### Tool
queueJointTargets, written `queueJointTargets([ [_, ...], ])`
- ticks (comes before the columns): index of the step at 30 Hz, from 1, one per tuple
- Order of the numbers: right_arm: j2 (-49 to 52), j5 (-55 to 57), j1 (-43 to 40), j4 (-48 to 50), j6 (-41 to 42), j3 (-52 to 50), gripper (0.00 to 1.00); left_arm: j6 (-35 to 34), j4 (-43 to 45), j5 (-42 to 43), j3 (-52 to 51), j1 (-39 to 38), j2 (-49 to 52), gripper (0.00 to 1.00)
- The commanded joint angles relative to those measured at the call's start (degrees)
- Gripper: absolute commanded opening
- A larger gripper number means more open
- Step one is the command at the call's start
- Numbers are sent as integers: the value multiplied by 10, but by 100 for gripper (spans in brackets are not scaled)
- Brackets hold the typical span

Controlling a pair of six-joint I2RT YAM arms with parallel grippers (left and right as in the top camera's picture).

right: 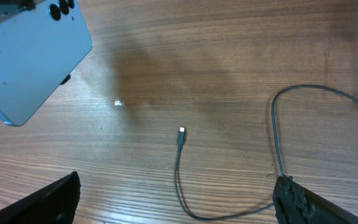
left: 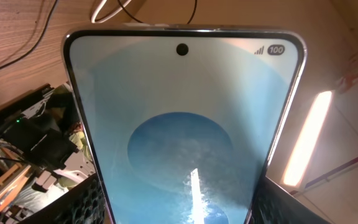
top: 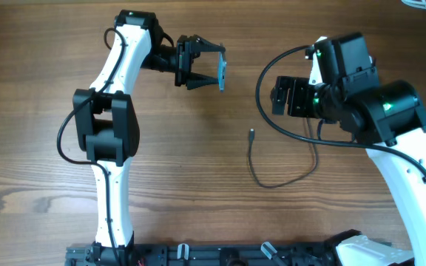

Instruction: Plug charger to phone and switch on socket

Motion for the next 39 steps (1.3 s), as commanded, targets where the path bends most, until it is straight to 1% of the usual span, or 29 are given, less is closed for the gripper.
queueJointTargets([
  [1,-2,100,2,11,27,10,100,-6,-2,26,15,2,-25,61],
  [4,-1,227,1,15,69,8,100,-6,-2,26,15,2,-25,61],
  [7,8,266,0,24,70,8,100,-6,-1,26,15,2,-25,61],
  [17,63,268,0,29,67,7,100,-6,-1,26,15,2,-25,60],
  [39,67,267,0,30,67,7,100,-6,-1,26,15,2,-25,59],
])
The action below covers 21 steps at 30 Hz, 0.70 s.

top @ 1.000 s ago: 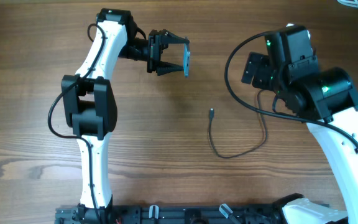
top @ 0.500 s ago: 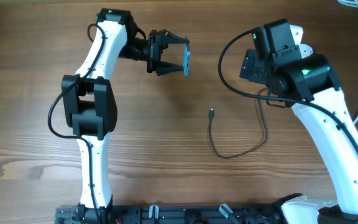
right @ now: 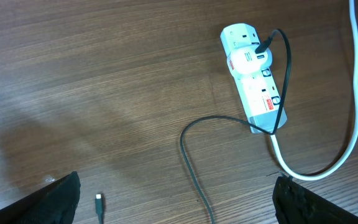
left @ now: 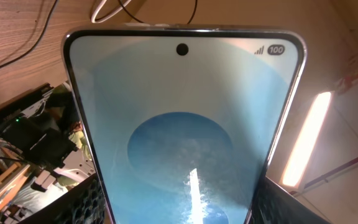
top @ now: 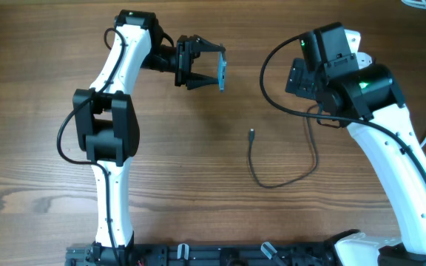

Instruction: Plug charger to phone and switch on socket

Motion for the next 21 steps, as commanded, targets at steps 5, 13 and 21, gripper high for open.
queueJointTargets([
  [5,5,13,0,1,5,7,99,-3,-1,26,15,2,-25,59],
  [13,5,13,0,2,5,7,100,-3,-2,26,15,2,-25,59],
  [21,5,-13,0,2,-5,7,100,-3,-1,26,15,2,-25,59],
])
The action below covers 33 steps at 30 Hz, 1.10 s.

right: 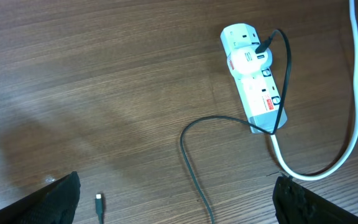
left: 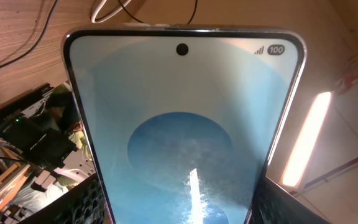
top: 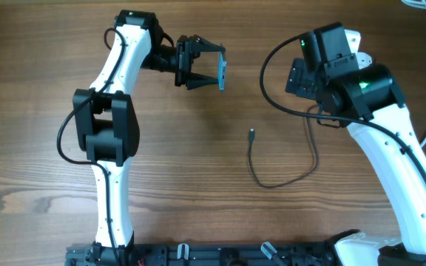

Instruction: Plug charger to phone and switch on socket

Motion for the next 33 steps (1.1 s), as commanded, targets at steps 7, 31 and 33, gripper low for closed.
queueJointTargets([
  [7,-4,-94,0,14,-43,9,100,-3,-1,26,15,2,-25,59],
  [31,-86,-403,7,145,-83,9,99,-3,-1,26,15,2,-25,60],
  [33,-81,-422,18,157,-83,9,100,-3,-1,26,15,2,-25,59],
])
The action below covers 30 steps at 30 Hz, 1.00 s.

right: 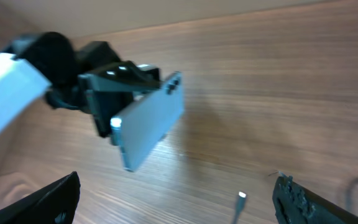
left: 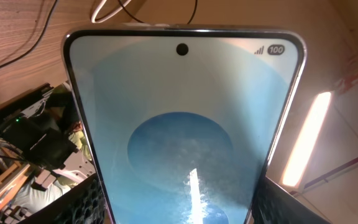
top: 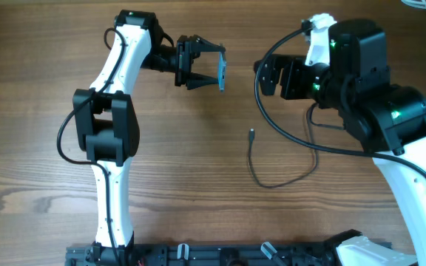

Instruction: Plug charger to phone and switch on socket

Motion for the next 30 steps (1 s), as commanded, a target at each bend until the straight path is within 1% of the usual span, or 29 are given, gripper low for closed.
queueJointTargets([
  [1,7,-57,25,19,-2,9,100,-3,-1,26,15,2,-25,59],
  [3,24,-30,52,23,10,9,100,-3,-1,26,15,2,-25,59],
  [9,94,158,143,25,85,9,99,-3,-1,25,15,2,-25,58],
  [12,124,226,179,33,97,9,99,-3,0,25,15,1,-25,58],
  [14,136,270,196,40,115,9,94,-3,2,25,15,1,-25,58],
  [15,141,278,200,45,115,9,92,-3,9,25,15,1,-25,58],
  [21,157,289,201,59,132,9,92,-3,43,25,15,-9,-25,56],
  [23,159,290,201,61,132,9,87,-3,48,24,15,-13,-25,56],
  [25,160,290,201,64,131,9,86,-3,54,24,15,-14,-25,56],
  [28,162,290,201,69,131,9,81,-3,63,24,15,-15,-25,56],
  [30,162,290,201,72,131,9,80,-3,63,24,15,-15,-25,56],
])
